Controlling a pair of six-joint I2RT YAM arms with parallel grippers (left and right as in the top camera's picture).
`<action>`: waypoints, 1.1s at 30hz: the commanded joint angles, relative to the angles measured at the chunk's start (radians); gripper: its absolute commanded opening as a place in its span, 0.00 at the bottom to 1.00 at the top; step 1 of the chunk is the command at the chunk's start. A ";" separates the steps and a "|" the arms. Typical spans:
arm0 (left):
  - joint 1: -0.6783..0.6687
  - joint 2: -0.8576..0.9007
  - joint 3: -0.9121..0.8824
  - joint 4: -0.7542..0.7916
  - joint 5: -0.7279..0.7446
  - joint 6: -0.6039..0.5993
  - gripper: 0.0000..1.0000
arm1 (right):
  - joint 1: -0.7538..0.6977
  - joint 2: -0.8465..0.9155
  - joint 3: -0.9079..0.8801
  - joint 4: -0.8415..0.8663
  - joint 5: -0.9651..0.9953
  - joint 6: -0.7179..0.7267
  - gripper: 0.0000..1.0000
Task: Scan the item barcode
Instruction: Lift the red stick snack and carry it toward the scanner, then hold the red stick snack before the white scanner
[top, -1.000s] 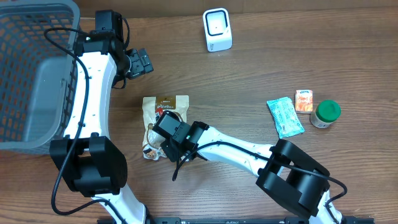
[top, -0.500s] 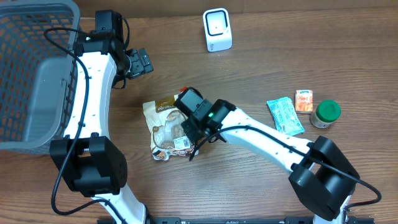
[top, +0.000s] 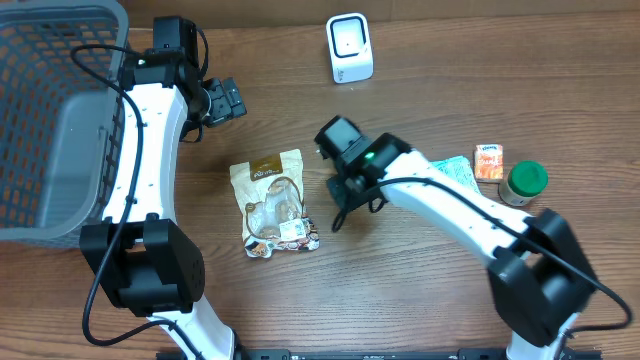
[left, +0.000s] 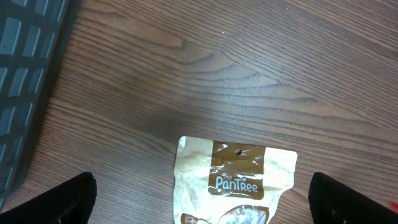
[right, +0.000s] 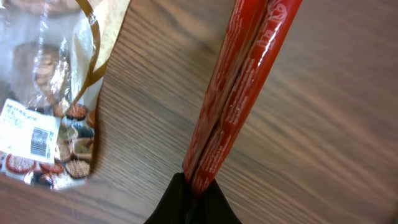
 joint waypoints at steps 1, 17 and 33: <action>-0.007 -0.016 0.015 0.000 -0.010 0.019 1.00 | -0.005 -0.118 0.052 -0.003 0.033 -0.152 0.04; -0.007 -0.016 0.015 0.000 -0.010 0.019 1.00 | -0.039 -0.138 0.050 0.377 0.619 -0.739 0.04; -0.007 -0.016 0.015 0.000 -0.010 0.019 1.00 | -0.191 -0.055 0.050 0.802 0.623 -1.062 0.03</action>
